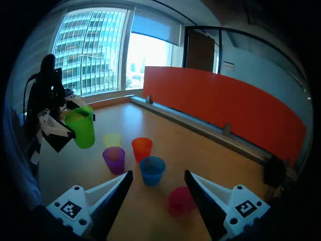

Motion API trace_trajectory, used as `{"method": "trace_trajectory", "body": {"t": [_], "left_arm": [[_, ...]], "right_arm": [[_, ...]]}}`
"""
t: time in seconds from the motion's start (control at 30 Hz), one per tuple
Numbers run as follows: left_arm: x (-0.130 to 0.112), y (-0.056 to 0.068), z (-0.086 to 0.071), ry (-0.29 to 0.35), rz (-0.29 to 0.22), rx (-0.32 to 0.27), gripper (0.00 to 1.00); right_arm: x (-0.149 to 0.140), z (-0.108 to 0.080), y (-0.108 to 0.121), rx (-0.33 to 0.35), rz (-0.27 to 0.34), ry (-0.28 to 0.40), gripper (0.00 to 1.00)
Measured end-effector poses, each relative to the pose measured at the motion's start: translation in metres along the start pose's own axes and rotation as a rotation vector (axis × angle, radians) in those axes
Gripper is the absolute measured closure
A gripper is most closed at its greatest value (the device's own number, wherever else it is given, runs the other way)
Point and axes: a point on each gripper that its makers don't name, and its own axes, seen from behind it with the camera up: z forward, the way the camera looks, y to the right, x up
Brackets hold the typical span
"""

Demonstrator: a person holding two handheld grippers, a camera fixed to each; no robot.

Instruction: Pour water

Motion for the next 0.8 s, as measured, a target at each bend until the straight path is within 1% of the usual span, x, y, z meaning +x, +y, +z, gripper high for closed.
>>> {"method": "trace_trajectory", "body": {"t": [0.27,0.47,0.8], "left_arm": [[0.007,-0.011,-0.011,0.026,-0.002,0.034,0.13],[0.008,-0.017,-0.017,0.032,-0.006,0.053,0.13],[0.008,-0.024,-0.026,0.034,-0.010,0.070,0.13]], "right_arm": [[-0.009,0.025,-0.008,0.030,-0.017,-0.024,0.00],[-0.017,0.044,-0.013,0.053,-0.023,-0.044,0.00],[-0.036,0.073,-0.016,0.072,-0.023,-0.093,0.00]]}}
